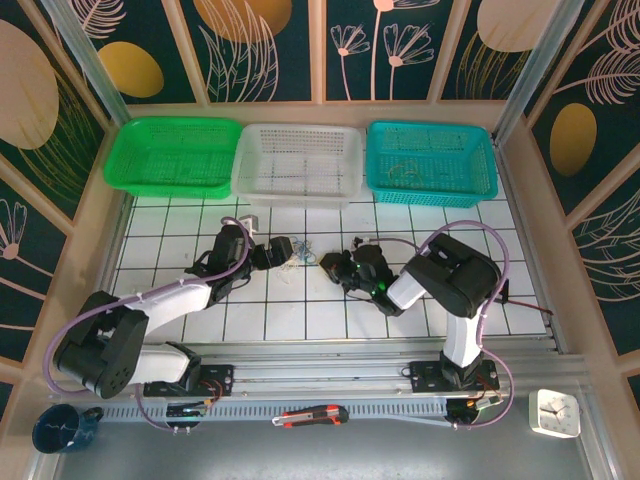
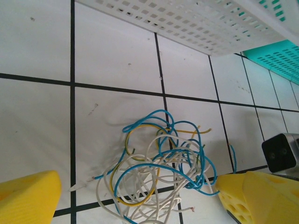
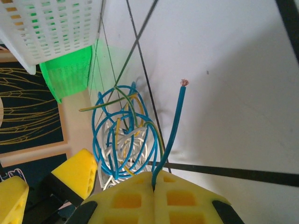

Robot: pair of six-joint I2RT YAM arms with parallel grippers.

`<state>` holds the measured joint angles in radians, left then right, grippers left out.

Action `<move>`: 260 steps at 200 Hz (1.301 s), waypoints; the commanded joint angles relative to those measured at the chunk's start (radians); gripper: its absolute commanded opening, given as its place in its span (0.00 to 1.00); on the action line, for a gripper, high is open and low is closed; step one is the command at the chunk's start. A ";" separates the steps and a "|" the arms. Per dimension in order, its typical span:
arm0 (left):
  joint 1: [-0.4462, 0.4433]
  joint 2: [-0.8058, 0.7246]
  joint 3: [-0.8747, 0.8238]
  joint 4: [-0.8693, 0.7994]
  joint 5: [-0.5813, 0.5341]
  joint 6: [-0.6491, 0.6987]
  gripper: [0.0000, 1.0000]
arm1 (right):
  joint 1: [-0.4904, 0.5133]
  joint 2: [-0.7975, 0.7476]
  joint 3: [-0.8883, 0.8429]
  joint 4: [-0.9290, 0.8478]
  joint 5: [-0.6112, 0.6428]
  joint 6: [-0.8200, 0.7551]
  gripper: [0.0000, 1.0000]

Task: Untangle the cables

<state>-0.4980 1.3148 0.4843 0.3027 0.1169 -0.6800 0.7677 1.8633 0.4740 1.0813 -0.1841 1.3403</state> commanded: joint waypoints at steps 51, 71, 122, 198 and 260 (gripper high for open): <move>-0.024 -0.037 -0.002 0.085 0.039 0.070 0.99 | -0.008 -0.279 0.141 -0.419 0.014 -0.374 0.00; -0.030 -0.031 -0.007 0.109 0.043 0.081 0.99 | -0.007 -0.334 0.198 -0.547 0.033 -0.474 0.00; -0.050 -0.019 -0.011 0.169 0.052 0.104 0.99 | 0.005 -0.401 0.293 -0.705 0.031 -0.624 0.00; -0.088 0.030 0.011 0.230 0.053 0.154 0.99 | 0.033 -0.454 0.424 -0.852 0.040 -0.735 0.00; -0.127 0.047 0.024 0.236 0.032 0.186 0.99 | 0.033 -0.474 0.510 -0.931 0.032 -0.786 0.00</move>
<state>-0.6098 1.3422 0.4828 0.4980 0.1562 -0.5262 0.7940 1.4120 0.9485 0.2001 -0.1577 0.5983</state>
